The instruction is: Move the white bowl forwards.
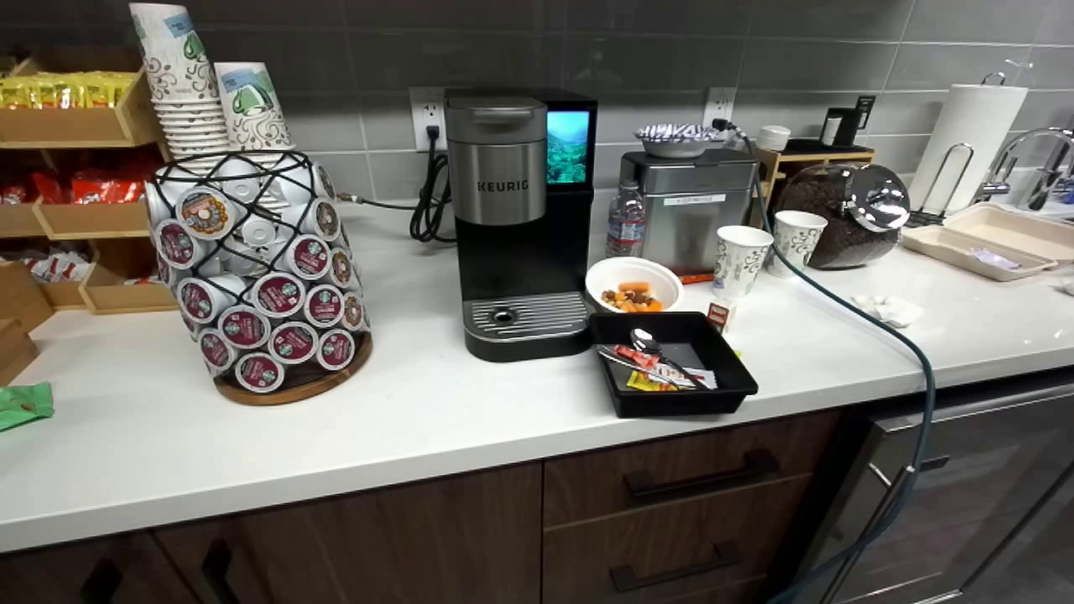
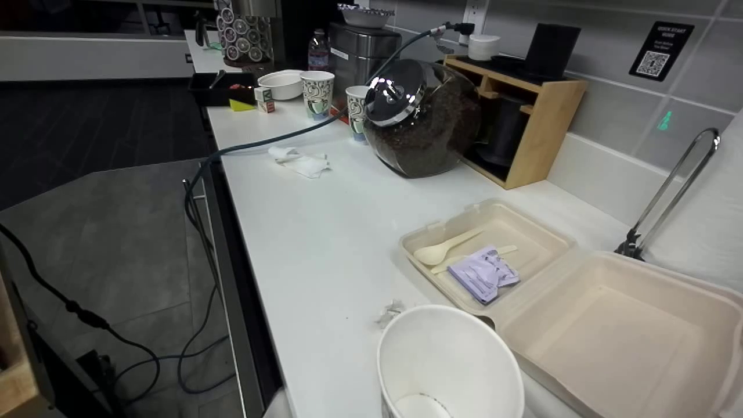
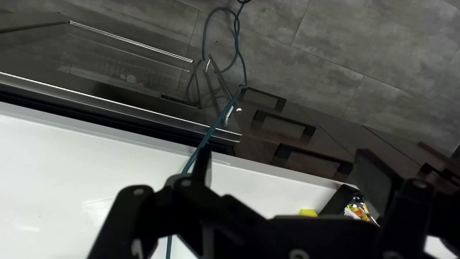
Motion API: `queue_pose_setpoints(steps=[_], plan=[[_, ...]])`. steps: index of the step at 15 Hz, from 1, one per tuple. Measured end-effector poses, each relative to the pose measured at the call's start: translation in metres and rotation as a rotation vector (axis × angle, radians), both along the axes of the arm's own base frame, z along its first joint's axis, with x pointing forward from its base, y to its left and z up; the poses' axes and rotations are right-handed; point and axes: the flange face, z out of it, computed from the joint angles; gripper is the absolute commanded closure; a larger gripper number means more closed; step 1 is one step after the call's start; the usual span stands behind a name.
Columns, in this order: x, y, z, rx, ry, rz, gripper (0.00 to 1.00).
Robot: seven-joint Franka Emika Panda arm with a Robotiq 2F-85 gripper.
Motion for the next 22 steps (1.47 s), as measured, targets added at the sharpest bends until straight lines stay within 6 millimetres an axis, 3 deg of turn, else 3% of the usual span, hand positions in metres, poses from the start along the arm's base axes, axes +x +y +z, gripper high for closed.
queue_pose_setpoints(steps=[6,8,13,15,22], plan=[[0.000,0.000,0.000,0.000,0.000,0.000,0.00],[0.009,0.007,0.000,0.013,-0.035,-0.010,0.00],[0.082,0.047,0.006,0.052,-0.318,-0.119,0.00],[0.115,0.064,-0.001,0.035,-0.399,-0.133,0.00],[0.213,0.138,-0.084,0.038,-0.239,-0.127,0.00]])
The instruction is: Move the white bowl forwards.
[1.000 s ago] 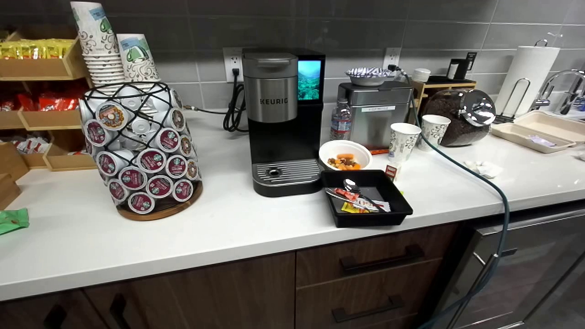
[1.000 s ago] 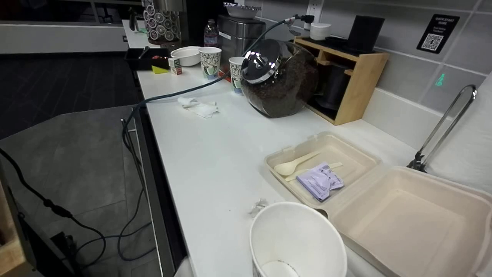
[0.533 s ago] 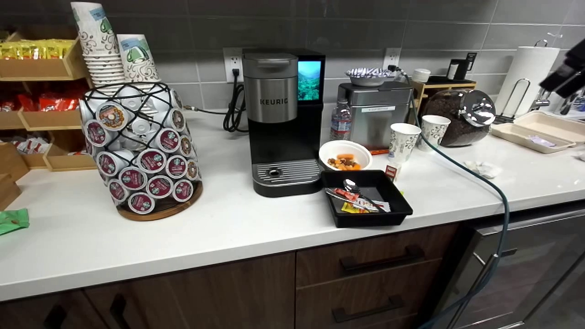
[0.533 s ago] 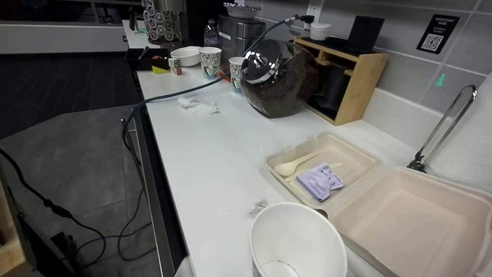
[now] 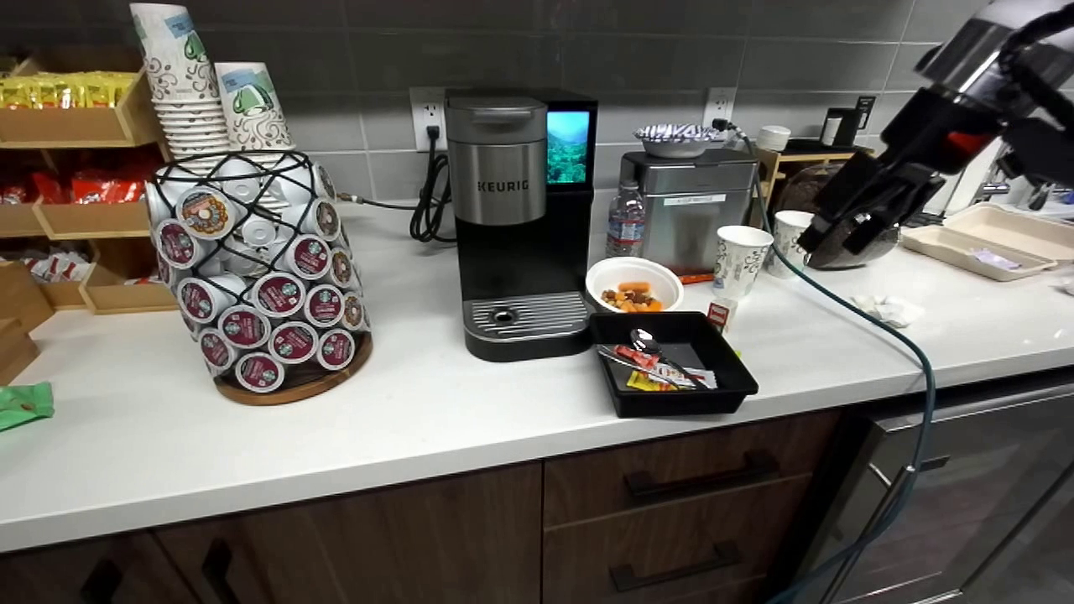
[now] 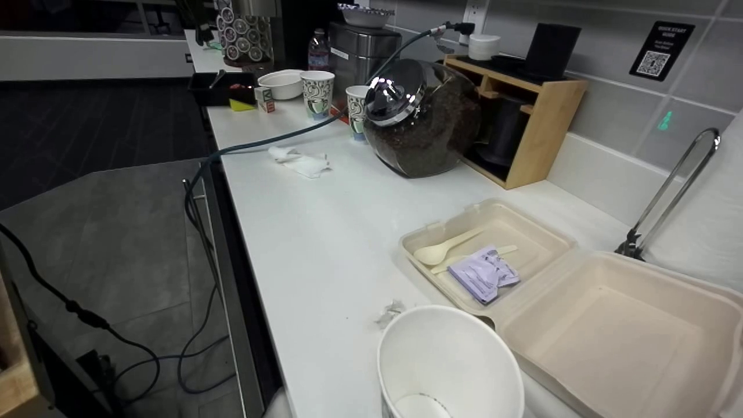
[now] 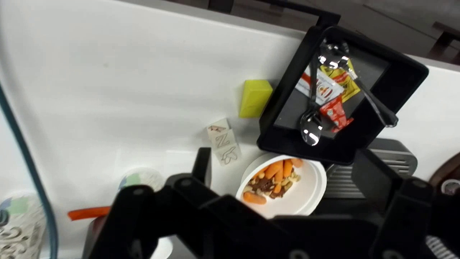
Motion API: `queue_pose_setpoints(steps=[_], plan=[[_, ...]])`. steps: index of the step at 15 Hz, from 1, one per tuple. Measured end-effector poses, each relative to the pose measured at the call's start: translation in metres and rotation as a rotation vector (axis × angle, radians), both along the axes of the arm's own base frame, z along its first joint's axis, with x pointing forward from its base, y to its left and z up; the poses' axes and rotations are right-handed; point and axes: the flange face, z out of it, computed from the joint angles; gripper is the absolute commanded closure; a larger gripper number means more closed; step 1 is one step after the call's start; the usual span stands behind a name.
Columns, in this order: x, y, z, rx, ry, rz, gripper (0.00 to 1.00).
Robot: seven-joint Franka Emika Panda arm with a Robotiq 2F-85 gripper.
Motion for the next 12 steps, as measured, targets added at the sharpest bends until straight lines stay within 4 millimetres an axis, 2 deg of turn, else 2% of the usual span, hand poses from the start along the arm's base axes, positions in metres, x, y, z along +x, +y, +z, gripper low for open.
queue_pose_setpoints(steps=[3,6,9,12], plan=[[0.028,0.014,-0.017,0.023,0.049,0.014,0.00],[0.033,0.013,-0.016,0.030,0.048,0.004,0.00],[0.050,0.016,-0.020,0.056,-0.055,-0.066,0.00],[0.078,0.021,-0.040,0.036,-0.129,-0.074,0.00]])
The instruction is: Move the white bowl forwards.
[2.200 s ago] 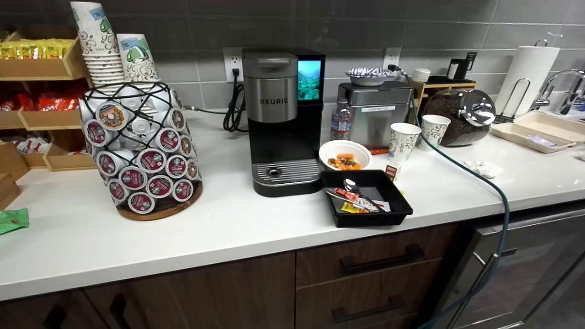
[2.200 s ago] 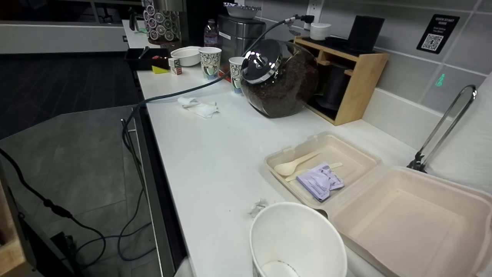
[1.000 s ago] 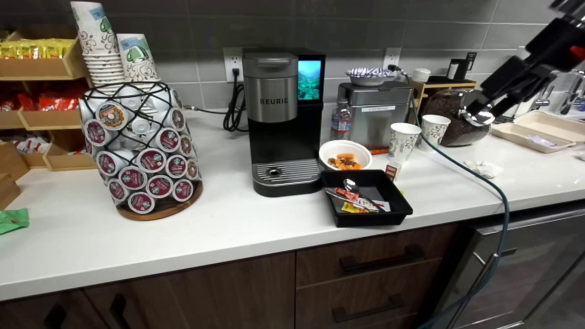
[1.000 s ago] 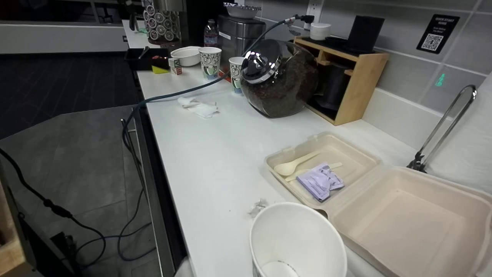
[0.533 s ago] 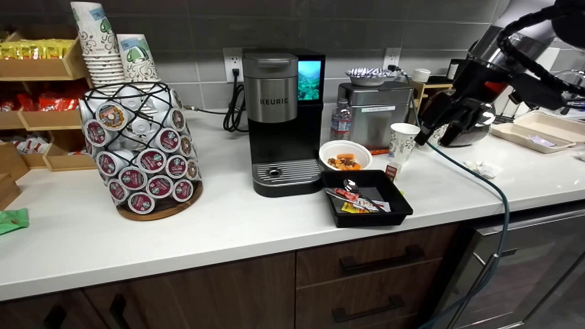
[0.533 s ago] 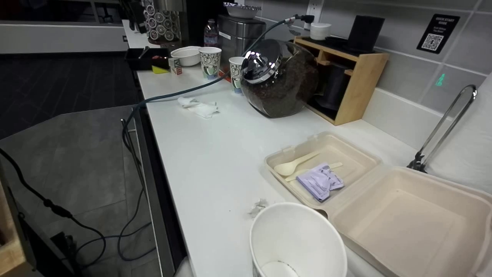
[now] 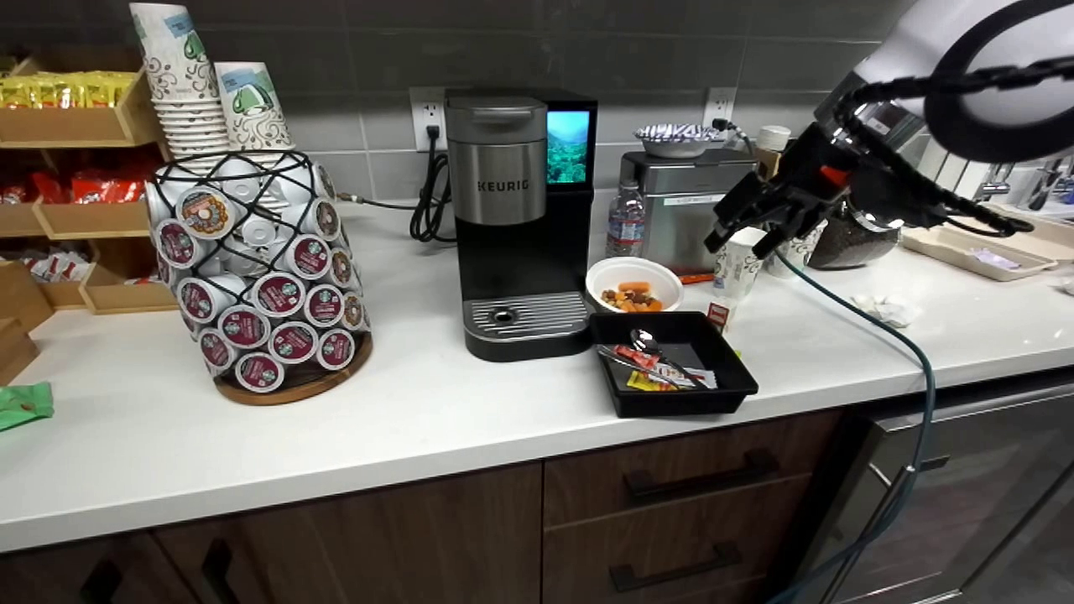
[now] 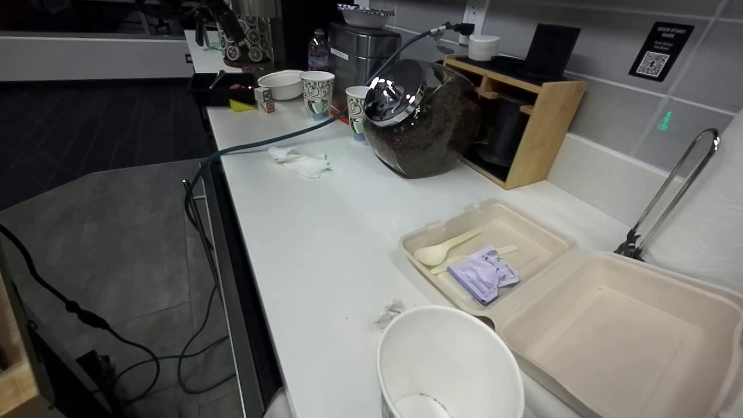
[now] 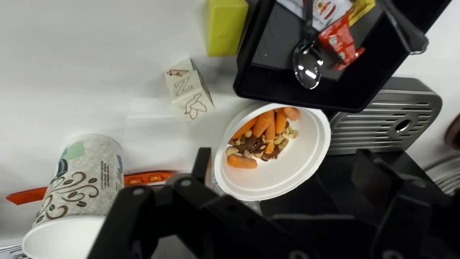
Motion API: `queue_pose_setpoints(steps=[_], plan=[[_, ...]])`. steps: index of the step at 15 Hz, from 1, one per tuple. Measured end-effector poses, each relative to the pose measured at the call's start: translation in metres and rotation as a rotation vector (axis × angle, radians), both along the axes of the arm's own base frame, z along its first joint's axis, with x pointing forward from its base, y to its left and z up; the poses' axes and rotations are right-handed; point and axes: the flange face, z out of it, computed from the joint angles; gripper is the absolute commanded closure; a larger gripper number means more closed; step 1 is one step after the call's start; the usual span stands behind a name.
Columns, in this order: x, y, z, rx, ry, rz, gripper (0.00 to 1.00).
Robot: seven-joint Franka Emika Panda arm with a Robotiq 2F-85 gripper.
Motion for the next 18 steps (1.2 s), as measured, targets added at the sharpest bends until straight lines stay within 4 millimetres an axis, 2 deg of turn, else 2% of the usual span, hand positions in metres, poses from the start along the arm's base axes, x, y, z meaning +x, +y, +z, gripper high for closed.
queue_pose_setpoints(steps=[5,8,11,13,14,16,17,18], plan=[[0.053,-0.008,-0.044,-0.057,0.019,-0.034,0.00],[0.086,-0.010,-0.060,-0.037,0.014,-0.093,0.00],[0.110,-0.005,-0.076,-0.020,0.011,-0.136,0.01],[0.120,-0.002,-0.087,-0.011,0.013,-0.157,0.06],[0.125,-0.002,-0.090,-0.007,0.014,-0.167,0.15],[0.131,-0.004,-0.096,0.000,0.015,-0.187,0.20],[0.134,-0.006,-0.096,0.004,0.014,-0.196,0.40],[0.136,-0.008,-0.097,0.009,0.016,-0.204,0.43]])
